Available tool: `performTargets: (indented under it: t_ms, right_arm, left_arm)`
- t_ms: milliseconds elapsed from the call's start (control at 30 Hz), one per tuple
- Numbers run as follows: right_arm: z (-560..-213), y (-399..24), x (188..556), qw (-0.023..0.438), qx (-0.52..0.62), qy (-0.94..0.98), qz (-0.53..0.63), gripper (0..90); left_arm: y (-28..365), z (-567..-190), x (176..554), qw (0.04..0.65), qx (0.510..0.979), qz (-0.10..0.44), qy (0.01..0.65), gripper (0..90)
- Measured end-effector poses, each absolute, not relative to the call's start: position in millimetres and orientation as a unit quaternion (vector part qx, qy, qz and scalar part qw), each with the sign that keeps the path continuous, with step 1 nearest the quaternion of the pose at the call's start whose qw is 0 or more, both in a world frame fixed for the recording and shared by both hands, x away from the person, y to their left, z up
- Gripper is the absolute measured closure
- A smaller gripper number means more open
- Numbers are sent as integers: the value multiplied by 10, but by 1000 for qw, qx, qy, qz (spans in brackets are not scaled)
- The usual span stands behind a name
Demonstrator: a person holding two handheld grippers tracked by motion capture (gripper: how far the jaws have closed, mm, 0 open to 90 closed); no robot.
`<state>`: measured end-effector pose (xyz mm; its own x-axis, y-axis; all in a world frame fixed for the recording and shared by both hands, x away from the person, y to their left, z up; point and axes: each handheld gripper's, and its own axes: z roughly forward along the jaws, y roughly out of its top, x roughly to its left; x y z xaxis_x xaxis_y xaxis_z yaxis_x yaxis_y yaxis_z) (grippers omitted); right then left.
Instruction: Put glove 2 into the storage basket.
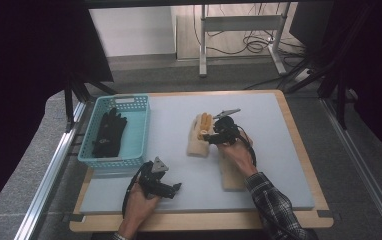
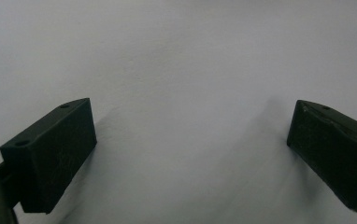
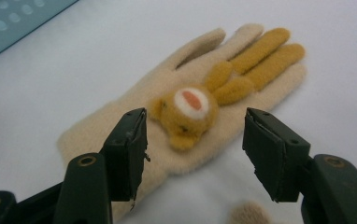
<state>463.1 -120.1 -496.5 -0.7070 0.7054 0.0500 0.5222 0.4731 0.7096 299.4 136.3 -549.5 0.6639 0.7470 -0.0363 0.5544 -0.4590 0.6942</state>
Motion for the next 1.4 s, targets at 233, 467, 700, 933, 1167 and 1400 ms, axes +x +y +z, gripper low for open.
performTargets:
  t_ms: [233, 467, 700, 933, 1167, 1400]
  right_arm:
    - [-5022, -1042, 4737, 127, 364, 853, 350, 391]
    - [-5130, -893, 4840, 130, 362, 861, 332, 394]
    - [-5156, -811, 4820, 146, 352, 870, 312, 531]
    - [-5074, -874, 4785, 152, 351, 868, 317, 580]
    - [-4859, -930, 4700, 147, 339, 868, 332, 581]
    - [-4575, -1033, 4531, 148, 318, 869, 350, 581]
  left_arm:
    - [1361, -5495, 2993, 350, 842, 137, 387, 15]
    - [1362, -5496, 2994, 350, 842, 138, 386, 15]
    - [1361, -5496, 2994, 350, 842, 138, 386, 15]
    - [1361, -5496, 2993, 350, 842, 137, 387, 15]
    - [1361, -5495, 2993, 349, 842, 137, 387, 15]
    - [1363, -5495, 2994, 349, 843, 138, 386, 15]
